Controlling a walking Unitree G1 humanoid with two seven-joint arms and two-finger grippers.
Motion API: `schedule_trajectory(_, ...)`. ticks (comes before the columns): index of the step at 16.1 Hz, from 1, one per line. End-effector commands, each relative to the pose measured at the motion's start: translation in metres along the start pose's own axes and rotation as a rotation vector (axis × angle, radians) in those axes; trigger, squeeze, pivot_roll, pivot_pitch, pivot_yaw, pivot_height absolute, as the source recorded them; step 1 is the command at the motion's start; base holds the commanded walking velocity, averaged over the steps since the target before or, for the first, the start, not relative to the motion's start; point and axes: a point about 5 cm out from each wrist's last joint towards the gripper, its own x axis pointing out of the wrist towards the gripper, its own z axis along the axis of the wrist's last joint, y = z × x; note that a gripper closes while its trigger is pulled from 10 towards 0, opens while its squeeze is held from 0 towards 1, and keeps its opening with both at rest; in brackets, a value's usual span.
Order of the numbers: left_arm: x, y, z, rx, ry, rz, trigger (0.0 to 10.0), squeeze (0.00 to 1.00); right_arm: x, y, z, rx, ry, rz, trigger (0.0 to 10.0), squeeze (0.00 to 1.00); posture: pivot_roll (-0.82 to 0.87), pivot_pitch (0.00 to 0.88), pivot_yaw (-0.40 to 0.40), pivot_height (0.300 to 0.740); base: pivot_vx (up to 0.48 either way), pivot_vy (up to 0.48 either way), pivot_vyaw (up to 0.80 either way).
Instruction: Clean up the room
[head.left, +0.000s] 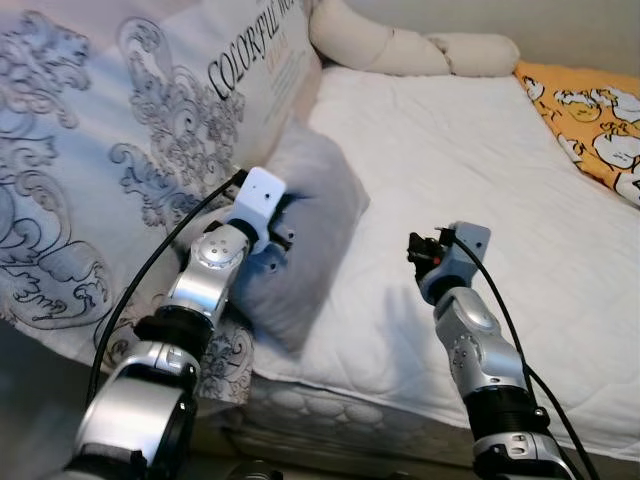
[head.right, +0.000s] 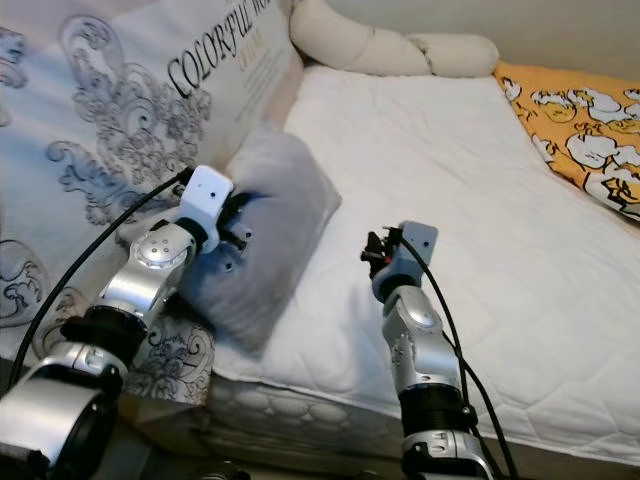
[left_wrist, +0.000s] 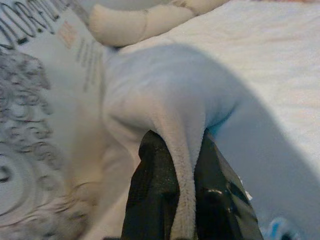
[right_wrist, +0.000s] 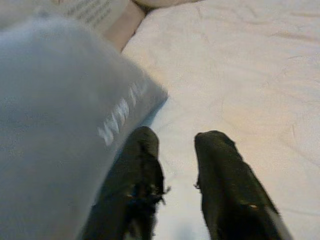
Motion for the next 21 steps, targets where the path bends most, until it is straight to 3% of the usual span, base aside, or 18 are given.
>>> schedule_trajectory(1,0.009,0.013,0.024,0.088,-0.065,0.049,10.0,0.0,-0.002,-0.008,-0.003,-0.056,0.01,-0.005,10.0,1.0,0.09,0.0,0.014,0.74,0.0,0.0,0.0)
schedule_trajectory(3,0.01,0.021,0.022,0.109,-0.036,0.084,10.0,0.0,-0.005,-0.008,0.004,-0.112,-0.027,0.065,10.0,1.0,0.08,0.0,0.024,0.74,0.0,0.0,0.0)
schedule_trajectory(6,0.011,0.03,0.019,0.181,-0.005,0.142,10.0,0.0,-0.02,-0.001,0.019,-0.2,-0.083,0.334,10.0,1.0,0.06,0.0,0.039,0.74,0.0,0.0,0.0)
schedule_trajectory(9,0.014,0.034,0.025,0.258,-0.01,0.193,10.0,0.0,-0.03,-0.009,0.028,-0.232,-0.104,0.437,10.0,1.0,0.04,0.0,0.045,0.74,0.0,0.0,0.0)
schedule_trajectory(12,0.014,0.025,0.017,0.35,0.024,0.139,10.0,0.0,-0.037,-0.006,0.03,-0.25,-0.092,0.535,10.0,1.0,0.03,0.0,0.046,0.74,0.0,0.0,0.0)
schedule_trajectory(14,0.011,0.03,0.01,0.387,0.07,0.147,10.0,0.0,-0.045,0.0,0.026,-0.261,-0.06,0.624,10.0,1.0,0.02,0.0,0.057,0.74,0.0,0.0,0.0)
schedule_trajectory(16,0.009,0.033,0.005,0.349,0.095,0.114,10.0,0.02,-0.053,0.001,0.024,-0.256,-0.043,0.691,10.0,1.0,0.02,0.0,0.054,0.74,0.0,0.0,0.0)
schedule_trajectory(17,0.008,0.033,0.002,0.313,0.095,0.059,10.0,1.0,-0.055,-0.003,0.024,-0.261,-0.036,0.696,10.0,1.0,0.02,0.0,0.049,0.74,0.0,0.0,0.0)
schedule_trajectory(19,0.006,0.039,0.005,0.331,0.072,0.101,10.0,1.0,-0.055,-0.004,0.025,-0.267,-0.033,0.695,10.0,1.0,0.02,0.0,0.044,0.74,0.0,0.0,0.0)
schedule_trajectory(21,0.003,0.049,0.012,0.273,0.004,0.123,10.0,1.0,-0.055,-0.004,0.026,-0.277,-0.032,0.686,10.0,1.0,0.02,0.0,0.041,0.74,0.0,0.0,0.0)
